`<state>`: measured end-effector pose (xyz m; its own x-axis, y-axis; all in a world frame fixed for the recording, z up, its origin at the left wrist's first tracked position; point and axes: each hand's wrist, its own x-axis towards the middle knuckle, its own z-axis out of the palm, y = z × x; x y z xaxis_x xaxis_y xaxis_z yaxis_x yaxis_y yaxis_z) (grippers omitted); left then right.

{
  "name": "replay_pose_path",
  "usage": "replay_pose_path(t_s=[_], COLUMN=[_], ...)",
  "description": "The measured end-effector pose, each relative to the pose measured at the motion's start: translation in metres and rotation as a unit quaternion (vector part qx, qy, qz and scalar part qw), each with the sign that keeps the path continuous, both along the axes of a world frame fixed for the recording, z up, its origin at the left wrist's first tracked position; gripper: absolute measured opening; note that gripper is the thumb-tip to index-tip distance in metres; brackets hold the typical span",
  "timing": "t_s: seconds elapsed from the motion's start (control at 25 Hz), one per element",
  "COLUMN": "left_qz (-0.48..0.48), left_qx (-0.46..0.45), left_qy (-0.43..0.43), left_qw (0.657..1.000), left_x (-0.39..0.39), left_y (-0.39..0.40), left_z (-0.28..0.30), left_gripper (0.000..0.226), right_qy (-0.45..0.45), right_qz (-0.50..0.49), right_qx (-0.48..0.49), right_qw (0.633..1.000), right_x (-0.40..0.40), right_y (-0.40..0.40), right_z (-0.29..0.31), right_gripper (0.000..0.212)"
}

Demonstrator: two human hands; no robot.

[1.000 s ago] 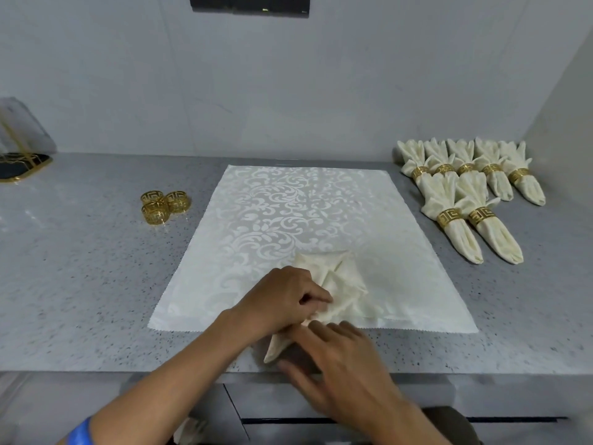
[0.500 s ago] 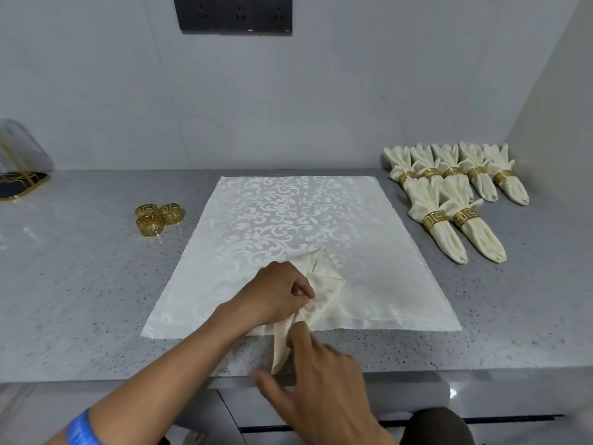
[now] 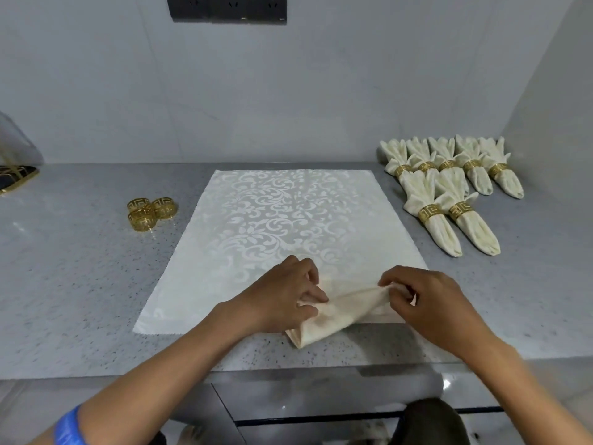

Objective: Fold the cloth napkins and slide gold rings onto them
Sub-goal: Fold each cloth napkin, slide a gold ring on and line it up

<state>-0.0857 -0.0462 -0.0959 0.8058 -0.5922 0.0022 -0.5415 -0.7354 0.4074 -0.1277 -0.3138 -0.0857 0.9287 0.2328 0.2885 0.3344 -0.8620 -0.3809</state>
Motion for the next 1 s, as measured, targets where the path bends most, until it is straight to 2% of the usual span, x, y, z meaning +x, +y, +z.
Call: replay_pose_path(t_s=[0.12, 0.24, 0.36, 0.48, 0.64, 0.76, 0.88, 1.0], left_qz=[-0.021, -0.003, 0.000, 0.017, -0.043, -0.103, -0.090, -0.034], left_qx=[-0.019, -0.088, -0.137, -0.159, -0.108, -0.028, 0.032, 0.035], left_qy=[-0.082, -0.083, -0.101, -0.122, -0.236, -0.207, -0.165, -0.211], left_qw=[0.996, 0.993, 0.985, 0.979, 0.965, 0.972, 0.982, 0.976], left_x=[0.003, 0.006, 0.005, 0.002, -0.003, -0.015, -0.025, -0.026], left_y=[-0.006, -0.001, 0.002, 0.003, 0.016, 0.029, 0.028, 0.016], left_z=[-0.014, -0.022, -0.033, -0.043, -0.050, -0.039, -0.029, -0.034], left_gripper=[0.029, 0.036, 0.038, 0.033, 0.024, 0.035, 0.064, 0.045], right_qy=[-0.006, -0.062, -0.086, -0.132, -0.114, -0.119, -0.088, -0.075], right_qz=[0.031, 0.074, 0.107, 0.130, 0.178, 0.168, 0.168, 0.167], right_qx=[-0.031, -0.032, -0.060, -0.096, -0.140, -0.103, -0.056, -0.058], right_qw=[0.999, 0.995, 0.989, 0.978, 0.967, 0.973, 0.980, 0.981], right_x=[0.020, 0.020, 0.020, 0.017, 0.008, 0.013, 0.016, 0.013], right_y=[-0.013, 0.001, 0.009, 0.006, 0.012, 0.010, 0.012, 0.012], right_z=[-0.016, -0.031, -0.042, -0.044, -0.049, -0.056, -0.056, -0.051], right_gripper=[0.033, 0.013, 0.030, 0.027, 0.040, 0.036, 0.035, 0.032])
